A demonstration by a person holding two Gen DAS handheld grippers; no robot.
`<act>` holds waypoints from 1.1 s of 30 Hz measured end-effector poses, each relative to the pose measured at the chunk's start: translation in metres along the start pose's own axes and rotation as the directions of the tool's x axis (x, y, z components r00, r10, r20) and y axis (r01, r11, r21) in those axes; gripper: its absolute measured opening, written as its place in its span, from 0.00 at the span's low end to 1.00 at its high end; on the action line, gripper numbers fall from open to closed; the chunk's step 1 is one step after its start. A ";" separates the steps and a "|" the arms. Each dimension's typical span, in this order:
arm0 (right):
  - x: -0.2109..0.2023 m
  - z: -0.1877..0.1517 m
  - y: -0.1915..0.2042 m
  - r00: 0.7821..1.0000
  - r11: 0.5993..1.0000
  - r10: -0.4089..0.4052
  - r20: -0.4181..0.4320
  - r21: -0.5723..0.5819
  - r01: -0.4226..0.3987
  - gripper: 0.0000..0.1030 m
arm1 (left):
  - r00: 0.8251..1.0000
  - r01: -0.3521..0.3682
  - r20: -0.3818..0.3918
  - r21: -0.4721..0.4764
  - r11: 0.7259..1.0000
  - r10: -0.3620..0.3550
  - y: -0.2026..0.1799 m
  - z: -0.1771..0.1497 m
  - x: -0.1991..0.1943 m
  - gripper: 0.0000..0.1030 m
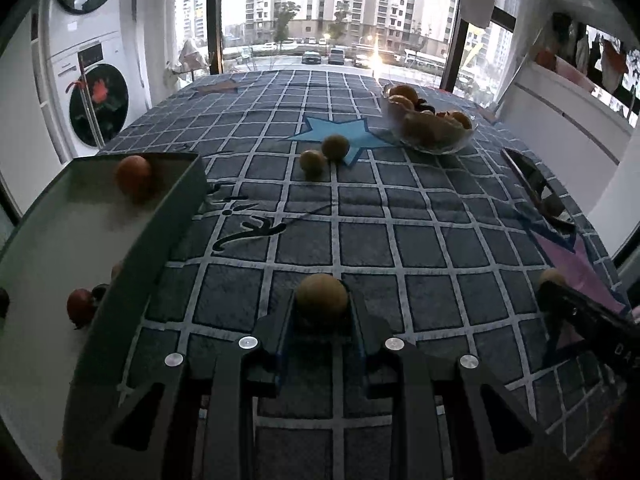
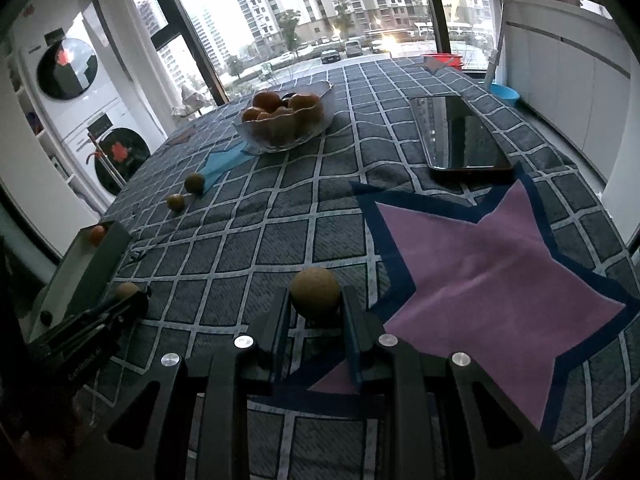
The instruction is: Organize fruits
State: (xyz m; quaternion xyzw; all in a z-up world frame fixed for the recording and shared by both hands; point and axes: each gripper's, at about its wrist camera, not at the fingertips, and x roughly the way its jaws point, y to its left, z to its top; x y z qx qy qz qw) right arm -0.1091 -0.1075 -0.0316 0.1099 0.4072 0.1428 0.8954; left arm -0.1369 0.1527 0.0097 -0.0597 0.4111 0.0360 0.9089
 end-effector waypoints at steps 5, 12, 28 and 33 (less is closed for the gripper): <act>0.000 0.000 0.001 1.000 1.000 -0.012 0.000 -0.011 0.012 0.27 | 1.000 -0.014 0.002 0.014 1.000 0.014 -0.001 0.000 0.000 0.26; 0.000 0.000 0.001 1.000 1.000 -0.012 0.000 -0.011 0.012 0.27 | 1.000 -0.022 0.004 0.022 1.000 0.022 -0.003 -0.001 0.001 0.26; 0.000 0.000 0.001 1.000 1.000 -0.012 0.000 -0.011 0.012 0.27 | 1.000 -0.023 0.005 0.023 0.999 0.023 -0.004 -0.002 0.001 0.26; 0.000 0.000 0.001 1.000 1.000 -0.012 0.000 -0.011 0.012 0.27 | 1.000 -0.023 0.005 0.024 0.999 0.023 -0.004 -0.002 0.001 0.26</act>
